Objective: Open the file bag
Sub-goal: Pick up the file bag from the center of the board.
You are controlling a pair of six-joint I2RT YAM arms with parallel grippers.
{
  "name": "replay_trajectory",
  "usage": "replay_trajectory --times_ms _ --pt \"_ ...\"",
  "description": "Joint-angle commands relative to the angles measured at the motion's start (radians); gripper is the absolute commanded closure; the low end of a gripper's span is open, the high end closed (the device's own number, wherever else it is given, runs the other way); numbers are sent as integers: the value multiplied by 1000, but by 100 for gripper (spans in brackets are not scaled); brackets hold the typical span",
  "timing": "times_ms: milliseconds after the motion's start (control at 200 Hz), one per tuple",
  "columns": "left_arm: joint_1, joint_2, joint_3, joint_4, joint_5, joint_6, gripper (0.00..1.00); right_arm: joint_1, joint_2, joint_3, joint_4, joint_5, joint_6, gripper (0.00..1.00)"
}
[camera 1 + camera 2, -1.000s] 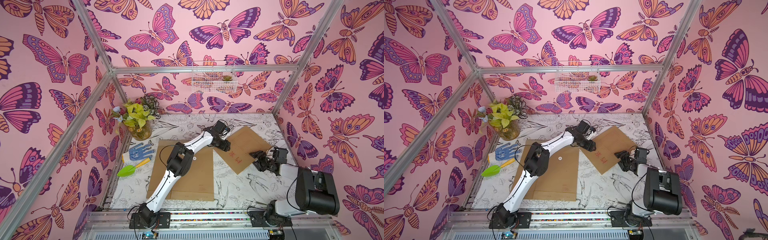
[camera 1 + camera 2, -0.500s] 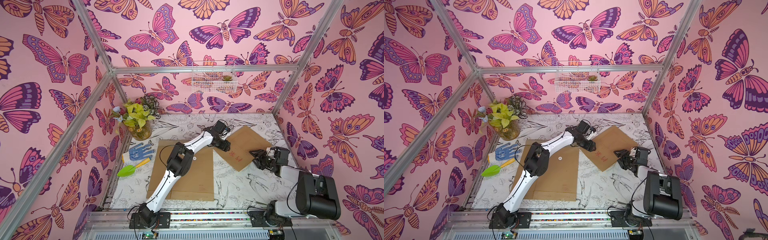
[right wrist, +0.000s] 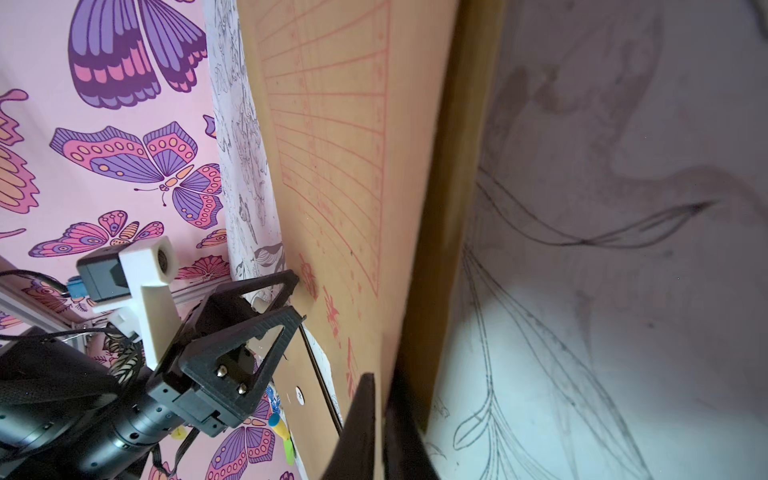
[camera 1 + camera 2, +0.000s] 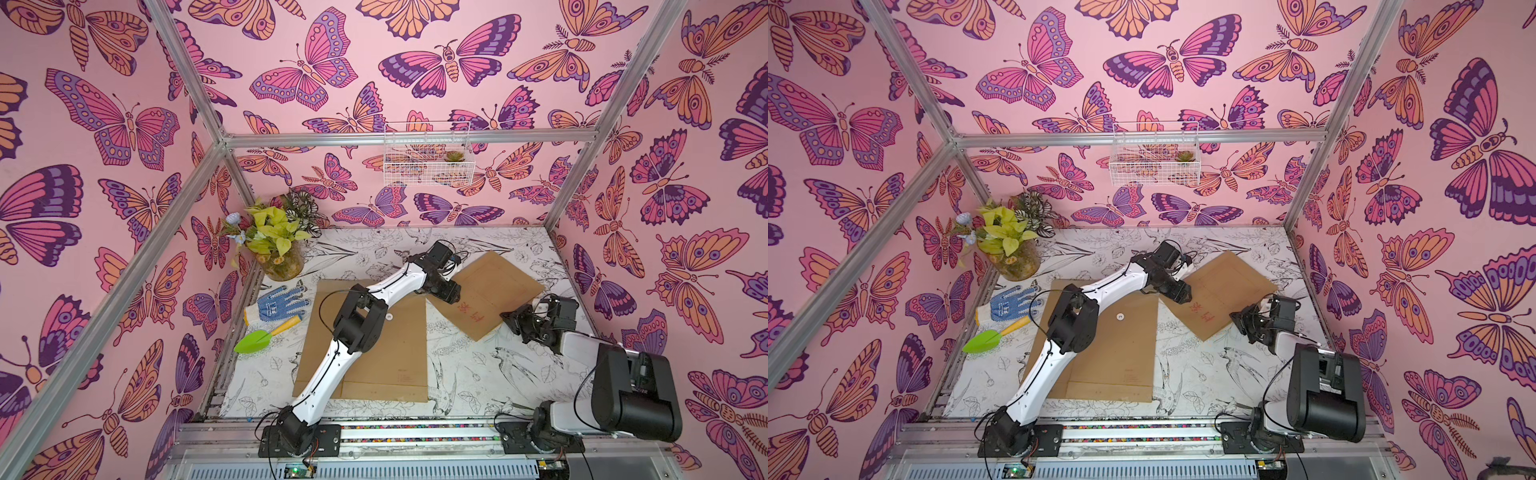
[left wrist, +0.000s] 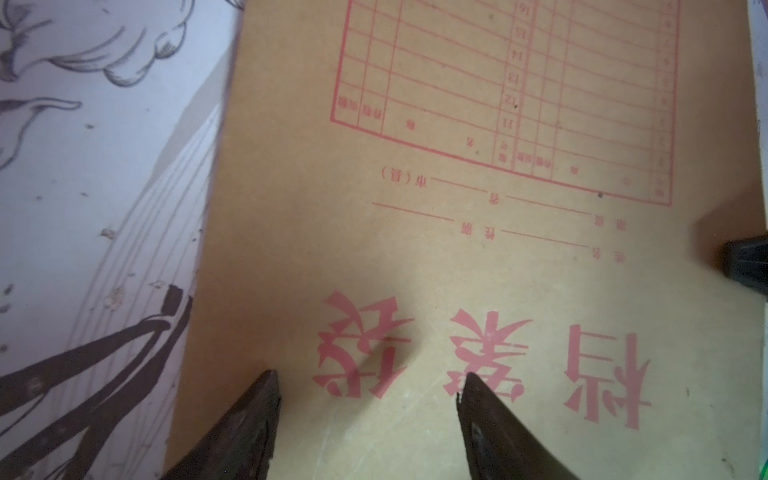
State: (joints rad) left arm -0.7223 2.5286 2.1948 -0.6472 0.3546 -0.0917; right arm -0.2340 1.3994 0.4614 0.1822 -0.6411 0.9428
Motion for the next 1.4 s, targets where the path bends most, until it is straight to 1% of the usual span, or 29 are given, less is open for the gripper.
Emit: replay_trajectory --times_ms 0,90,235,310,361,406,561,646,716,786,831,871,956,1107,1202,1352,1397 --pt "-11 -15 -38 -74 -47 21 29 3 -57 36 -70 23 -23 99" --pt "-11 -66 -32 -72 -60 38 25 3 -114 62 -144 49 -28 100" --pt "-11 -182 -42 -60 -93 72 15 4 -238 127 -321 106 -24 100" --pt "-11 -274 -116 0 -113 92 10 3 -301 166 -415 125 -3 100" --pt "-11 -351 -212 82 -112 111 8 3 -340 187 -457 135 26 100" --pt "-11 -429 -324 191 -100 129 6 3 -373 200 -477 131 54 100" --pt "-12 -664 -699 621 -35 181 3 3 -453 264 -552 130 149 100" --pt "-14 -751 -873 825 46 243 0 1 -481 302 -593 132 190 100" --pt "-17 -804 -1028 1030 124 316 4 1 -490 329 -619 112 225 100" --pt "-38 -833 -1166 1217 140 421 8 0 -497 343 -633 84 264 100" --pt "-58 -837 -1229 1298 152 487 9 -1 -501 344 -630 63 287 100" --pt "-68 -832 -1247 1326 156 506 10 -1 -506 343 -630 46 304 100" --pt "-79 -810 -1248 1332 166 504 12 -1 -524 341 -633 23 330 100" --pt "-86 -757 -1249 1413 145 483 19 -1 -544 364 -686 1 325 100" --pt "-86 -728 -1239 1410 139 491 21 -1 -567 375 -727 1 312 100" --pt "-86 -703 -1232 1371 162 533 28 -2 -605 370 -740 11 327 100" --pt "-85 -697 -1230 1331 168 546 31 -3 -609 370 -740 15 330 100"
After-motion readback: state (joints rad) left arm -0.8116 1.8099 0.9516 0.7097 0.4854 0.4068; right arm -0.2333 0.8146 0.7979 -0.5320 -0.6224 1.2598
